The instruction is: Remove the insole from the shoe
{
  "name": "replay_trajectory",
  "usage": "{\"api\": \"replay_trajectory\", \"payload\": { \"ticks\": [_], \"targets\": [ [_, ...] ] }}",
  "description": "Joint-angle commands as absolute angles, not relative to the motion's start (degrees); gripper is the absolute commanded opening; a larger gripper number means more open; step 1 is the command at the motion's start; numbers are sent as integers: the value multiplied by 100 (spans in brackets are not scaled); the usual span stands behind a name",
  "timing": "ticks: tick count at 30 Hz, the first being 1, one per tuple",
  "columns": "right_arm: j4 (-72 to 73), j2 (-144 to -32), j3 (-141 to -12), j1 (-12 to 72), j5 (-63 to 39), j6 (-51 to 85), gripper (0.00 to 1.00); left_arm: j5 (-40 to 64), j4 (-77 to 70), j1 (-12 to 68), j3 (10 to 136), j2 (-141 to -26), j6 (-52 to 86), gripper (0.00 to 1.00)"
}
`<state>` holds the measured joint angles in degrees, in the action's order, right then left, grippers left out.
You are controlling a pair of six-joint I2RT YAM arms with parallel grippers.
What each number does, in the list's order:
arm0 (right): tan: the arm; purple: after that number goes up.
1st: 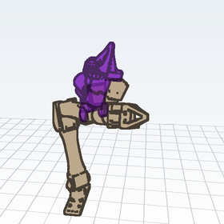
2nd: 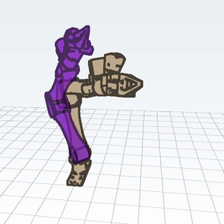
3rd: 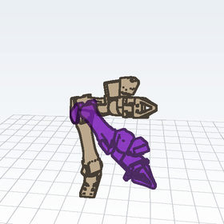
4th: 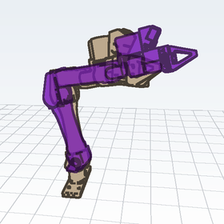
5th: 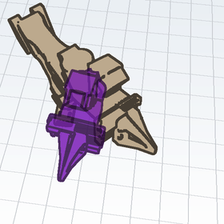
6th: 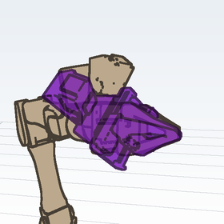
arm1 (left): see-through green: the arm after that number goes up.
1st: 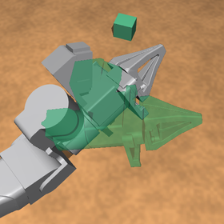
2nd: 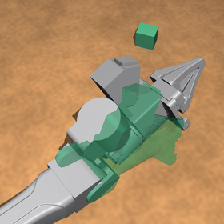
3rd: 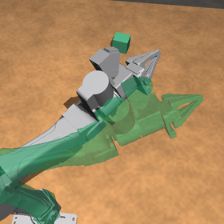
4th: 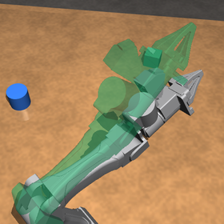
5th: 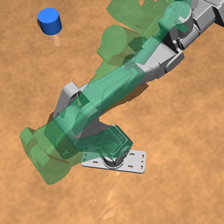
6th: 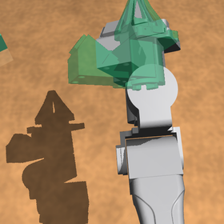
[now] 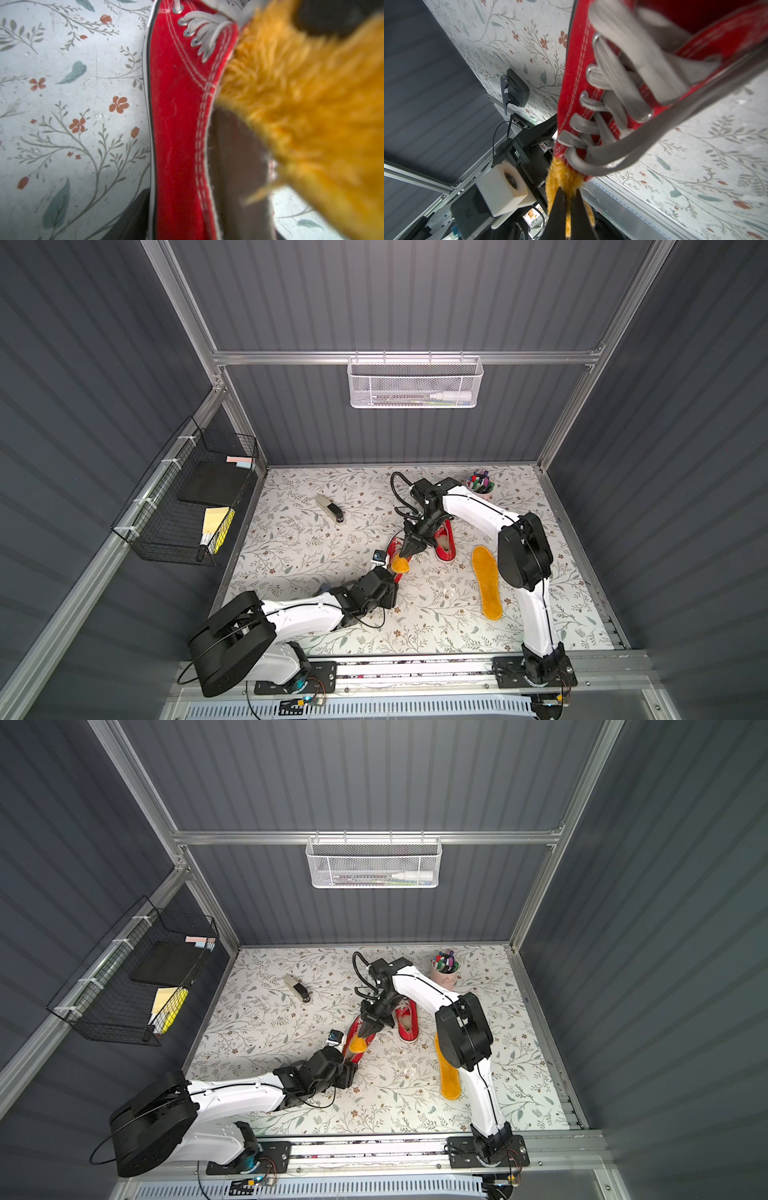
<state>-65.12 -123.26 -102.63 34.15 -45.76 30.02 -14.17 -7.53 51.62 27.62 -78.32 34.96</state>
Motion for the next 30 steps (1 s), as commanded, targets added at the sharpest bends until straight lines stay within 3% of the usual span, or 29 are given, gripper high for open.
{"api": "replay_trajectory", "payload": {
  "ticks": [1, 6, 11, 14, 18, 22, 25, 30],
  "targets": [
    [-6059, -11866, -9766, 3430, -4681, 3002, 22, -1448, -719, 5166, 2852, -8022, 3886, 62],
    [-5106, -10844, -9080, 3392, -4197, 3071, 41, -1325, -754, 5164, 3057, -8346, 4328, 62],
    [-4145, -9487, -7914, 3422, -2663, 2228, 46, -1283, -861, 5165, 3021, -8353, 4478, 62],
    [-2943, -8572, -6813, 3527, -2149, 872, 46, -1244, -825, 5159, 3023, -8296, 4499, 62],
    [-1807, -7782, -5745, 3706, -2194, -1447, 47, -1218, -782, 5159, 3021, -8263, 4496, 62],
    [-1863, -7645, -5333, 3923, -2679, -3582, 47, -1238, -760, 5161, 3019, -8259, 4500, 62],
    [-1938, -7612, -5182, 4241, -2845, -4759, 52, -1283, -764, 5165, 3002, -8235, 4509, 62],
    [-1712, -7818, -5243, 4470, -2480, -5732, 57, -1312, -753, 5164, 2980, -8198, 4491, 62]
  ]
}}
